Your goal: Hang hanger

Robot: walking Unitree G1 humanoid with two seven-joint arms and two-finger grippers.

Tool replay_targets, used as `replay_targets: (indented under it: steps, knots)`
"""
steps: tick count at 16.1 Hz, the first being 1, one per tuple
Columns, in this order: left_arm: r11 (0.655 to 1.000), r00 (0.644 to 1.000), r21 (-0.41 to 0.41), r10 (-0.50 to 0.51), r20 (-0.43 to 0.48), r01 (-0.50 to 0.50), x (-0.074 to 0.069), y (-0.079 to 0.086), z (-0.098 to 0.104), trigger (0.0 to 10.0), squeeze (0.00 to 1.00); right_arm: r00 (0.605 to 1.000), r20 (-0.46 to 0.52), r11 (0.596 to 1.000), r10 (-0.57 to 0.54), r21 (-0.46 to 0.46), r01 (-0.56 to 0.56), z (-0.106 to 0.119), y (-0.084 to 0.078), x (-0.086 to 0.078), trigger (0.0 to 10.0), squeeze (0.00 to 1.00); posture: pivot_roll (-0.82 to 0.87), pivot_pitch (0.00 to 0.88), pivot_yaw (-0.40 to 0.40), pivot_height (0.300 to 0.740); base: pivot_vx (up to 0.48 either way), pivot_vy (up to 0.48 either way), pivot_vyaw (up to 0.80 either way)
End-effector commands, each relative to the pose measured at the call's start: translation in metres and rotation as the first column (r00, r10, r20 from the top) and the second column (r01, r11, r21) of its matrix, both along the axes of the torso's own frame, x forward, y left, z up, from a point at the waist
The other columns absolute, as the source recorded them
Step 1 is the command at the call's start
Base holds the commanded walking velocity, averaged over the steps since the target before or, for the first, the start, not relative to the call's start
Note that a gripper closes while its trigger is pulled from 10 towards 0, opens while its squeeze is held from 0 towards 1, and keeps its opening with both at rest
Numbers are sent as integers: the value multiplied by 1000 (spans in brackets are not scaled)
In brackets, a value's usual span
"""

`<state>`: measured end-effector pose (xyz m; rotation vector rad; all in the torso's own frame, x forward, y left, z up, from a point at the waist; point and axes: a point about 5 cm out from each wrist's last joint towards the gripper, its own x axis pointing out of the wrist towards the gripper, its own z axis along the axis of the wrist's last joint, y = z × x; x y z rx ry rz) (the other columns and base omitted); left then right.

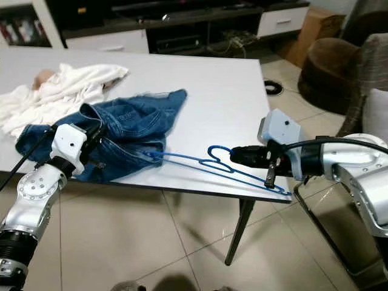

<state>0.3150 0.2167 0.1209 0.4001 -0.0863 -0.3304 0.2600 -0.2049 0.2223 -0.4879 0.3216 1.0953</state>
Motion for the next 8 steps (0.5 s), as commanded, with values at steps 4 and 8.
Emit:
replay_targets:
  steps: [4, 8]
  knots:
    - [1000, 1000, 8, -9, 23, 9, 1, -2, 6, 10000, 0, 998, 0, 998, 63, -24, -62, -8, 13, -3, 10000, 0, -75, 27, 33, 740, 0, 0, 0]
    - [1000, 999, 13, -9, 33, 9, 2, -2, 9, 10000, 0, 989, 2, 989, 149, 10, -149, -11, 33, -1, 10000, 0, -67, 28, 32, 740, 0, 0, 0]
